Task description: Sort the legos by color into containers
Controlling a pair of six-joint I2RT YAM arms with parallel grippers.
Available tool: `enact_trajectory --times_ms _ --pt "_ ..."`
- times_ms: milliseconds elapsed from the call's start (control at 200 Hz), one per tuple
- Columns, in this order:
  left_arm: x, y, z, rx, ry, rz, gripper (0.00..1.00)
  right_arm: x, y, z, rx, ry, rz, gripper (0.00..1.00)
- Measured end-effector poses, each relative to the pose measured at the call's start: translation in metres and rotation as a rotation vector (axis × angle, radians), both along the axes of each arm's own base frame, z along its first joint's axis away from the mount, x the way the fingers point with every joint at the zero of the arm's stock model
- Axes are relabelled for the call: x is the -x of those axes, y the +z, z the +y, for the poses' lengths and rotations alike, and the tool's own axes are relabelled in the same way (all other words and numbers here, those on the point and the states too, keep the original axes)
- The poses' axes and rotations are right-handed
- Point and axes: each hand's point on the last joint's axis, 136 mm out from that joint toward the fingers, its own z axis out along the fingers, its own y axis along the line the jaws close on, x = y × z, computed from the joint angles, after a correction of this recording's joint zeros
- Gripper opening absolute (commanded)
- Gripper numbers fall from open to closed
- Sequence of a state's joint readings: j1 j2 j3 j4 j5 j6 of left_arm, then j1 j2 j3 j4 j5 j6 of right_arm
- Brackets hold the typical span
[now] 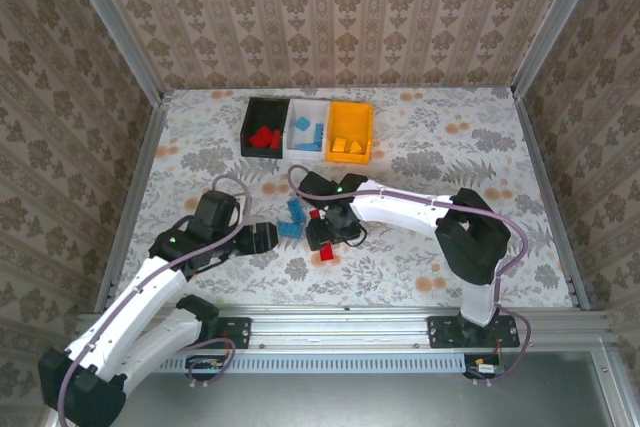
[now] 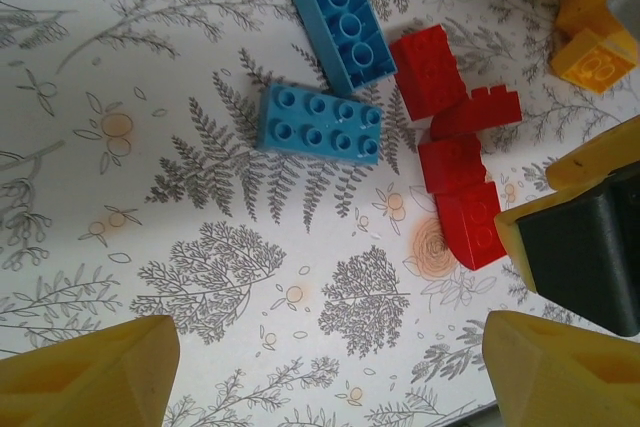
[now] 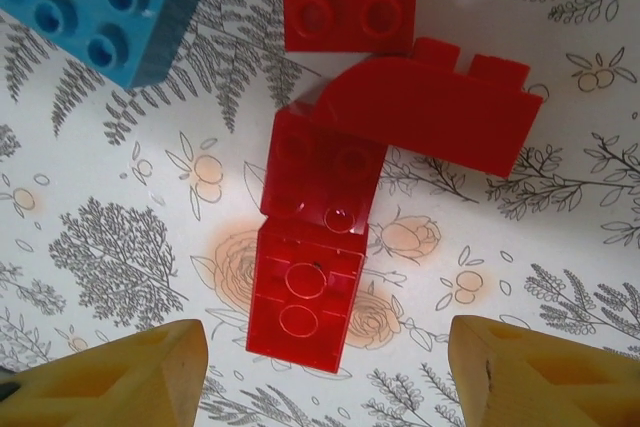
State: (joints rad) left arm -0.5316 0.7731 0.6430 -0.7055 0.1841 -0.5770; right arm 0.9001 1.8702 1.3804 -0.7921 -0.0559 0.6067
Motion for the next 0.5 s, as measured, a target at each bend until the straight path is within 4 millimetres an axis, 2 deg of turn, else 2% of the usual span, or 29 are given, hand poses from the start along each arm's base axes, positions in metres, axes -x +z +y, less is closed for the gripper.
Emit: enact_trajectory --times_ms 170,500 --pt "0.0 0.002 0.005 -0.012 0.016 -0.019 0.82 -0.002 -0.009 0.005 0.0 -0.013 -0.003 0.63" --pt "-0.001 0.002 0.007 -0.017 0.024 -0.02 0.82 0.005 -0.031 0.009 0.034 -0.009 0.024 0.59"
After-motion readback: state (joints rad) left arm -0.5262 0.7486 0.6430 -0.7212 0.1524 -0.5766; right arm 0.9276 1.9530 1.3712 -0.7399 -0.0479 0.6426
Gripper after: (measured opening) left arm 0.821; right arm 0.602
